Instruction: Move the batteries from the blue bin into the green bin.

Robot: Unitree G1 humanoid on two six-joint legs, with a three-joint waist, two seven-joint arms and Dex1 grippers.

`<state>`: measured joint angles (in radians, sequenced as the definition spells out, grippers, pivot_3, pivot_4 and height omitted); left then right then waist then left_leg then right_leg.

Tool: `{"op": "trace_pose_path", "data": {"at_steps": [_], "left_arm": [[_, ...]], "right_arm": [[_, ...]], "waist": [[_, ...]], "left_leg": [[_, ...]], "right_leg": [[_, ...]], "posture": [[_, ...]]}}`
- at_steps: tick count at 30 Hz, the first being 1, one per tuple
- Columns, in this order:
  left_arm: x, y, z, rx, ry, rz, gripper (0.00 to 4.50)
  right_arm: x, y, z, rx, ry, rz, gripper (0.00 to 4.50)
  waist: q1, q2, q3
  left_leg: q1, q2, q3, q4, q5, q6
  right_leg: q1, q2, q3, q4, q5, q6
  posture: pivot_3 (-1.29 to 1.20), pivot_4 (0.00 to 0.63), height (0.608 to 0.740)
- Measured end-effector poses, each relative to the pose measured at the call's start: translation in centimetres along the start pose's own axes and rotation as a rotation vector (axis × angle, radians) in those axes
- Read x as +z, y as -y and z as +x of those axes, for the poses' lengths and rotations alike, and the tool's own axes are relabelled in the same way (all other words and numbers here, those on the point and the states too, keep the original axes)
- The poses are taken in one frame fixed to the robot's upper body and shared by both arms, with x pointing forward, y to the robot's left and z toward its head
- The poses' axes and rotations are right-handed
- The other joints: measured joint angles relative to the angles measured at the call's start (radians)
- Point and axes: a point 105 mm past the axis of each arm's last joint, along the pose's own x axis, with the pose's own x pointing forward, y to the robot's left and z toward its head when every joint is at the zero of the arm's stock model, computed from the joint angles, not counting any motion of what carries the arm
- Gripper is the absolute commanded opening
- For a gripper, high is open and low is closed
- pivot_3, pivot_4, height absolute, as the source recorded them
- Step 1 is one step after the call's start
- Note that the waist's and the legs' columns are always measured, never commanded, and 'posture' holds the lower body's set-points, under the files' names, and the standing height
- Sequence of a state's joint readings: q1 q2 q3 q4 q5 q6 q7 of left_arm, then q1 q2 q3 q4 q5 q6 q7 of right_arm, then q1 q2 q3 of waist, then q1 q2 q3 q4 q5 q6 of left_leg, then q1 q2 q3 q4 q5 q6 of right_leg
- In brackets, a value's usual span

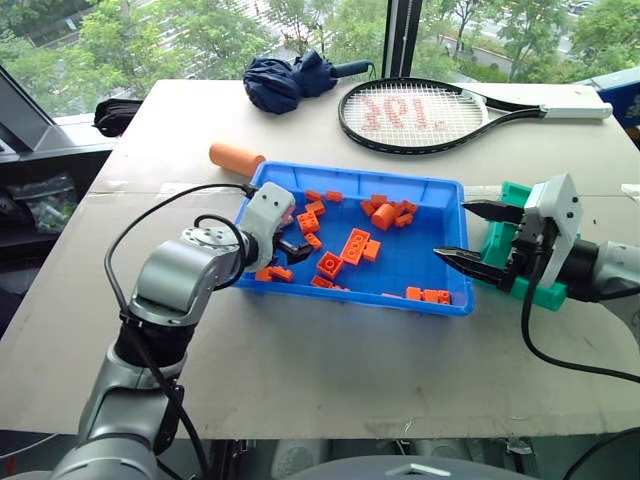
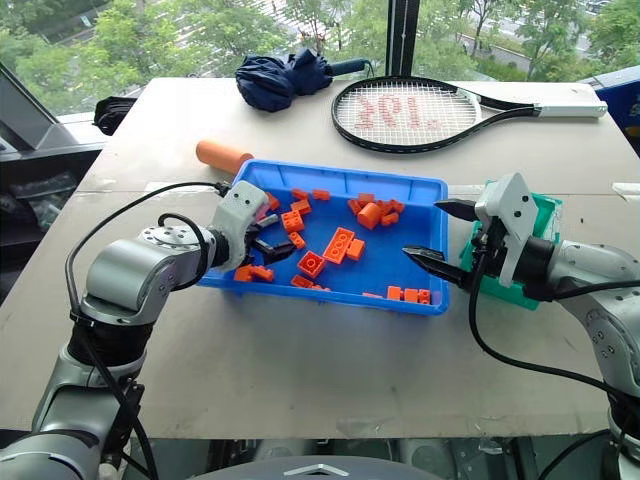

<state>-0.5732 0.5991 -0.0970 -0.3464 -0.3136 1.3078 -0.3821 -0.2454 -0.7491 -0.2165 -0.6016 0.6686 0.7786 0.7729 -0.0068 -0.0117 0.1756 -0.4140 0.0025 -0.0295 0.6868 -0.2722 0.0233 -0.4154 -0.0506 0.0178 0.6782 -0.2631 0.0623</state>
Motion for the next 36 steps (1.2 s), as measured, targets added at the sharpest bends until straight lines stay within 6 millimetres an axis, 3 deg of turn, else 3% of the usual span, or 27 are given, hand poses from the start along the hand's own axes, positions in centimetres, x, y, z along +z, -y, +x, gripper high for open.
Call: {"op": "trace_pose_path", "data": {"at_steps": [7,21,29,36], "left_arm": [[0.6,-0.2,-0.3,0.042,0.030,0.003,4.50],[0.5,-1.3,1.4,0.024,0.034,0.008,4.50],[-0.1,0.4,1.1,-0.108,-0.006,0.026,4.50],[-0.3,0.6,0.8,-0.115,-0.017,0.036,4.50]], "right_arm": [[0.1,-0.1,0.0,-0.006,0.010,0.006,4.46],[0.1,-0.3,0.0,-0.024,0.016,0.013,4.46],[0.1,-0.5,-0.1,-0.036,0.019,0.003,4.46],[0.2,-0.5,-0.1,-0.037,0.023,-0.007,4.46]], "waist": [[0.000,0.000,0.000],[0.003,0.000,0.000],[0.001,0.000,-0.001],[0.001,0.000,-0.001]], "left_leg": [[0.000,0.000,0.000,0.000,0.000,0.000],[0.001,0.000,0.001,0.000,0.000,0.000],[0.001,0.000,0.000,0.000,0.000,0.000],[0.001,0.000,0.000,0.000,0.000,0.000]], "right_leg": [[0.000,0.000,0.000,0.000,0.000,0.000],[0.000,0.000,0.000,0.000,0.000,0.000],[0.000,0.000,0.000,0.000,0.000,0.000],[0.001,0.000,0.000,0.000,0.000,0.000]], "posture": [[0.00,0.150,0.740],[0.00,0.150,0.740],[0.00,0.150,0.740],[0.00,0.150,0.740]]}}
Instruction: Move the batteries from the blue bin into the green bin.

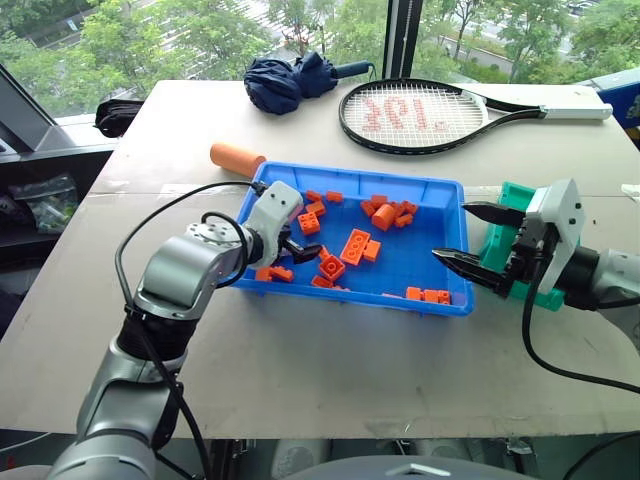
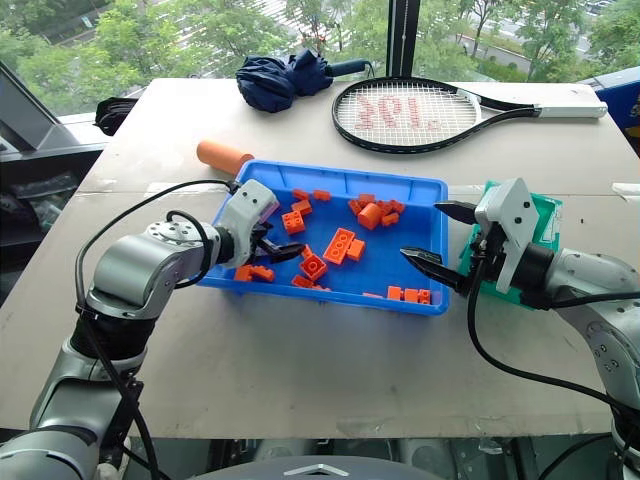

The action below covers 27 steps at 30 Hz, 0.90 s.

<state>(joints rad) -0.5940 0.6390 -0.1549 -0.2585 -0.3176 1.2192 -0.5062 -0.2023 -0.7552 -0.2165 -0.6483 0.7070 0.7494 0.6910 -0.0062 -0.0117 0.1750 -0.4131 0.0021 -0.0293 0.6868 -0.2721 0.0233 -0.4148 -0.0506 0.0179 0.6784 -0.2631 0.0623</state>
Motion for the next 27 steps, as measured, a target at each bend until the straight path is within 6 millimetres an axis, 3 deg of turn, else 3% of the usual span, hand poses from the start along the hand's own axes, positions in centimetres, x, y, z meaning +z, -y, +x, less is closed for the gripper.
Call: {"op": "trace_pose_path", "data": {"at_steps": [11,17,27], "left_arm": [[-1.5,0.9,-2.0,-0.069,-0.051,0.050,4.50],[-1.5,1.1,-2.0,-0.122,-0.044,0.073,4.50],[-2.5,-1.4,-4.5,-0.257,-0.058,0.182,4.50]], "right_arm": [[0.3,-0.5,-0.2,0.053,0.000,-0.011,4.46],[0.2,-0.4,-0.2,0.055,-0.001,-0.008,4.46],[-0.2,-1.0,-0.5,0.116,-0.028,0.013,4.46]], "waist": [[-0.002,0.000,0.000],[-0.002,0.000,0.000],[-0.004,0.000,0.000]], "left_leg": [[0.000,0.000,0.000,0.000,0.000,0.000],[0.000,0.000,0.000,0.000,0.000,0.000],[0.000,0.001,0.000,-0.001,0.000,0.000]], "right_leg": [[0.000,0.000,0.000,0.000,0.000,0.000],[0.000,0.000,0.000,-0.001,0.000,0.000],[0.000,0.000,0.000,-0.001,0.000,0.000]], "posture": [[0.00,0.150,0.740],[0.00,0.150,0.740],[0.00,0.150,0.740]]}}
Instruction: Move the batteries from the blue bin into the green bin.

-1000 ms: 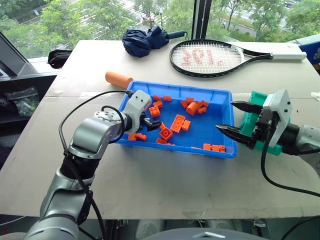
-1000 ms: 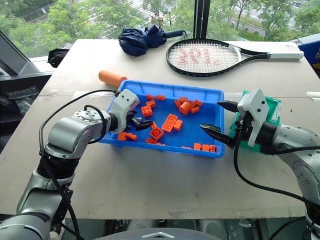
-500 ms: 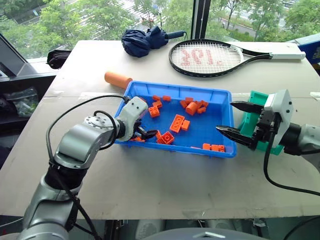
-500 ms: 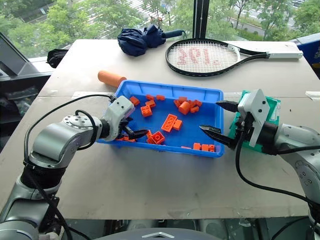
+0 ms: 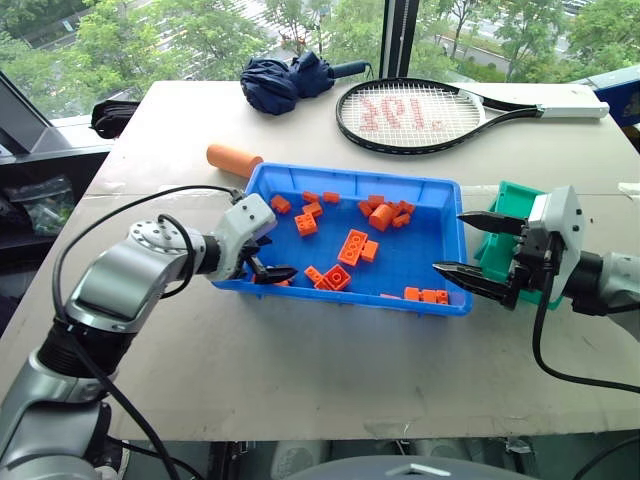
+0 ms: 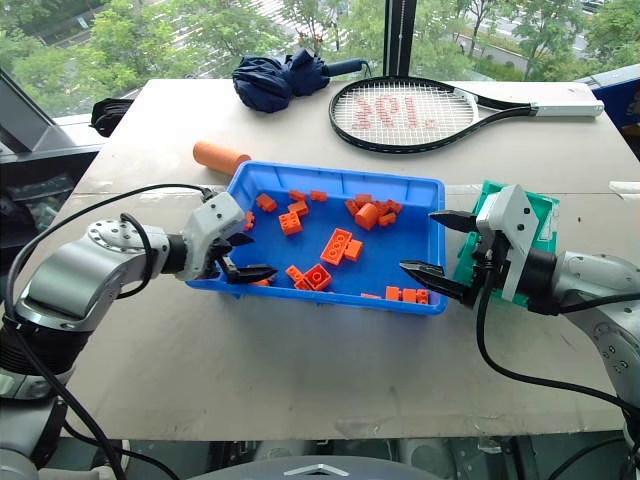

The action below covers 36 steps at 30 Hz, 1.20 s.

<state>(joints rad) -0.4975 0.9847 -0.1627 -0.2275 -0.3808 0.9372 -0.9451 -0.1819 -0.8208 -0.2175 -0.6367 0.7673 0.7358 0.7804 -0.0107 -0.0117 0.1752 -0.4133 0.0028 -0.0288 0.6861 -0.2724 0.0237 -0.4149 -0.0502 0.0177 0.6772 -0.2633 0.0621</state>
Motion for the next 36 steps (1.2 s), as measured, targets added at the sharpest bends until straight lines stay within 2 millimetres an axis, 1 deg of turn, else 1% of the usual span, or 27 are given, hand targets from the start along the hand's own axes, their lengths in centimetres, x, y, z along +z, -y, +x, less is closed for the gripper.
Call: {"op": "trace_pose_path", "data": {"at_steps": [3,6,9,17,20,21,25,29,32,36], "left_arm": [[-0.3,-0.1,-0.9,-0.065,-0.010,0.029,4.50],[-0.2,-0.4,-1.9,-0.130,-0.016,0.073,4.50],[0.0,-0.6,-2.0,-0.175,-0.042,0.136,4.50],[1.2,-0.6,-0.6,-0.346,-0.137,0.356,4.50],[1.6,-0.5,-0.2,-0.403,-0.155,0.410,4.50],[1.8,-0.8,0.0,-0.426,-0.174,0.443,4.50],[2.0,-2.1,0.2,-0.436,-0.232,0.519,4.50],[2.7,-3.2,0.5,-0.425,-0.238,0.564,4.50],[2.9,-3.5,0.6,-0.425,-0.233,0.574,4.50],[2.1,-3.0,0.9,-0.467,-0.266,0.578,4.50]], "right_arm": [[0.0,-0.3,0.0,0.028,0.001,0.010,4.46],[0.0,-0.3,-0.1,0.042,-0.008,0.011,4.46],[0.2,-0.3,0.0,0.048,-0.005,0.007,4.46],[0.2,-0.1,0.3,0.039,0.004,0.008,4.46],[0.0,-0.1,0.4,0.030,0.011,0.015,4.46],[0.0,-0.1,0.4,0.021,0.011,0.014,4.46],[-0.2,-0.3,0.4,0.017,0.009,0.016,4.46],[-0.1,-0.2,0.4,0.005,0.015,0.008,4.46],[-0.1,-0.1,0.4,-0.001,0.015,0.006,4.46],[-0.1,-0.1,0.4,-0.002,0.015,0.005,4.46]], "waist": [[0.000,0.000,0.000],[0.000,0.000,0.000],[0.001,0.000,0.000],[0.001,0.000,0.000],[0.000,0.000,0.000],[0.000,0.000,0.000],[0.000,-0.001,0.000],[-0.001,-0.001,0.000],[-0.001,-0.001,0.001],[-0.003,-0.001,0.001]], "left_leg": [[0.000,0.000,0.000,0.000,0.000,0.000],[0.000,0.000,0.000,0.000,0.000,0.000],[0.000,0.000,0.000,0.000,0.000,0.000],[-0.001,-0.001,0.000,0.000,0.000,0.000],[-0.001,-0.001,0.000,0.001,0.000,0.000],[-0.001,-0.001,0.000,0.001,0.000,0.000],[-0.001,-0.002,0.000,0.001,0.000,0.000],[-0.001,-0.001,0.000,0.001,0.000,0.000],[-0.001,-0.001,0.000,0.001,0.000,0.000],[-0.001,-0.001,-0.001,0.001,0.000,0.000]], "right_leg": [[0.000,0.000,0.000,0.000,0.000,0.000],[0.000,0.000,0.000,0.000,0.000,0.000],[0.000,0.000,0.000,0.000,0.000,0.000],[0.000,0.001,-0.001,0.000,0.000,0.000],[0.000,0.001,-0.001,0.000,0.000,0.000],[0.000,0.001,-0.001,0.000,0.000,0.000],[0.000,0.001,-0.001,0.000,0.000,0.000],[0.000,0.001,-0.001,0.000,0.000,0.000],[0.000,0.001,-0.001,0.000,0.000,0.000],[0.000,0.001,-0.001,0.000,0.000,0.000]], "posture": [[0.00,0.150,0.740],[0.00,0.150,0.740],[0.00,0.150,0.740],[0.00,0.150,0.740],[0.00,0.150,0.740],[0.00,0.150,0.740],[0.00,0.150,0.740],[0.00,0.150,0.740],[0.00,0.150,0.740],[0.00,0.150,0.740]]}}
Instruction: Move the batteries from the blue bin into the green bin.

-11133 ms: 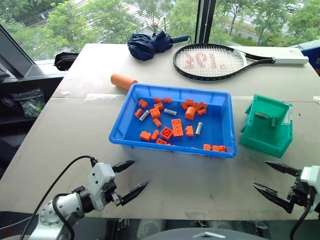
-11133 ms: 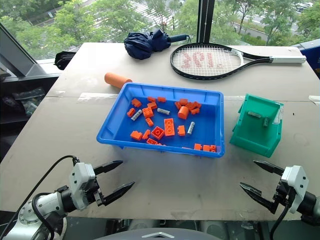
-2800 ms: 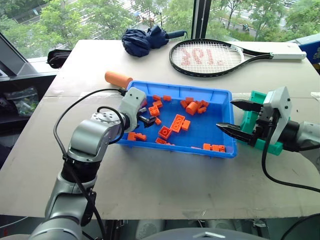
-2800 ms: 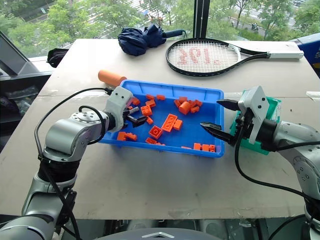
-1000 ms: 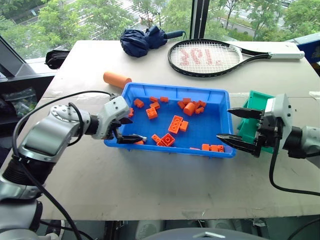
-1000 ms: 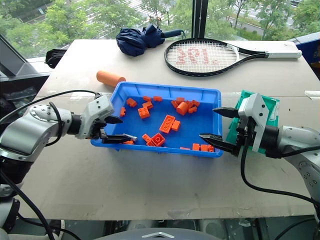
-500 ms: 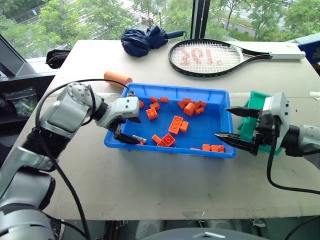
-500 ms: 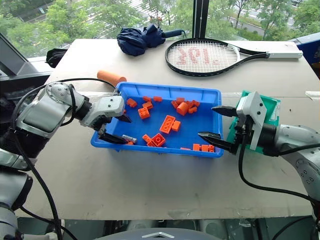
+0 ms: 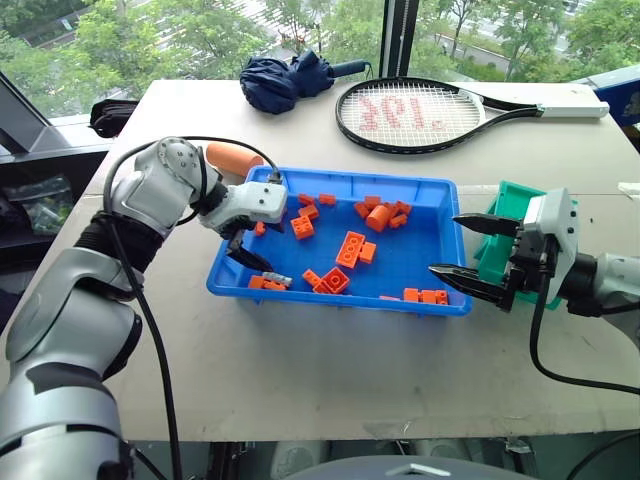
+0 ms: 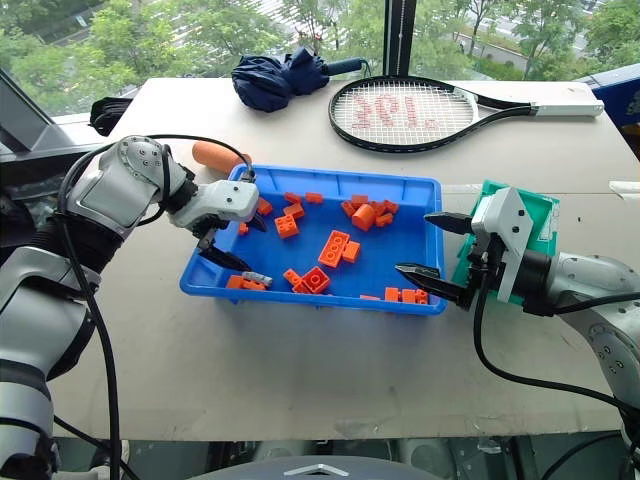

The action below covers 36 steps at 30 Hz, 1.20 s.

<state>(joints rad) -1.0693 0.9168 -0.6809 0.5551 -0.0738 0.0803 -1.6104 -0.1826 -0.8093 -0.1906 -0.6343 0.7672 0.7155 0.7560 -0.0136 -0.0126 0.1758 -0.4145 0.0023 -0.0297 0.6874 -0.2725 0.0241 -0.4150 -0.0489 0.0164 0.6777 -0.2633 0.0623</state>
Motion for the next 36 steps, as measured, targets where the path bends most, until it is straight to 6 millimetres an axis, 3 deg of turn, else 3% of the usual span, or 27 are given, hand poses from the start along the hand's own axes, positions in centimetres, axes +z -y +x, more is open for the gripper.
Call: {"op": "trace_pose_path", "data": {"at_steps": [14,18,20,24,25,36], "left_arm": [[-0.3,0.6,0.9,-0.039,-0.059,0.033,4.50],[-0.3,0.6,1.0,-0.040,-0.083,0.067,3.38],[-0.2,0.5,1.1,-0.040,-0.091,0.082,2.35],[-0.5,0.9,1.8,-0.063,-0.106,0.095,0.76],[-0.6,0.9,1.9,-0.065,-0.107,0.099,0.12],[-0.3,0.8,2.1,-0.068,-0.101,0.112,0.04]], "right_arm": [[0.5,-0.2,0.0,0.033,0.000,-0.013,4.46],[0.3,-0.3,-0.1,0.048,-0.019,-0.005,4.50],[0.3,-0.3,-0.1,0.052,-0.019,-0.004,4.50],[0.3,-0.4,-0.1,0.056,-0.017,-0.002,4.50],[0.3,-0.4,-0.1,0.056,-0.017,-0.001,4.50],[0.3,-0.4,-0.1,0.054,-0.017,0.000,4.50]], "waist": [[0.001,0.000,0.000],[0.001,0.000,0.000],[0.002,0.000,0.000],[0.001,0.000,0.000],[0.001,0.000,0.000],[0.002,0.000,0.000]], "left_leg": [[0.000,0.000,0.000,0.000,0.000,0.000],[0.000,0.000,0.000,0.000,0.000,0.000],[0.001,0.000,0.000,0.000,0.000,0.000],[0.000,0.000,0.000,0.000,0.000,0.000],[0.000,0.000,0.000,0.000,0.000,0.000],[0.001,0.000,0.000,0.001,0.000,0.000]], "right_leg": [[0.000,0.000,0.000,0.000,0.000,0.000],[0.000,0.000,0.000,0.000,0.000,0.000],[0.000,0.000,0.000,0.000,0.000,0.000],[0.000,0.000,0.000,0.000,0.000,0.000],[0.000,0.000,0.000,0.000,0.000,0.000],[0.001,0.000,0.000,0.000,0.000,0.000]], "posture": [[0.00,0.150,0.740],[0.00,0.150,0.740],[0.00,0.150,0.740],[0.00,0.150,0.740],[0.00,0.150,0.740],[0.00,0.150,0.740]]}}
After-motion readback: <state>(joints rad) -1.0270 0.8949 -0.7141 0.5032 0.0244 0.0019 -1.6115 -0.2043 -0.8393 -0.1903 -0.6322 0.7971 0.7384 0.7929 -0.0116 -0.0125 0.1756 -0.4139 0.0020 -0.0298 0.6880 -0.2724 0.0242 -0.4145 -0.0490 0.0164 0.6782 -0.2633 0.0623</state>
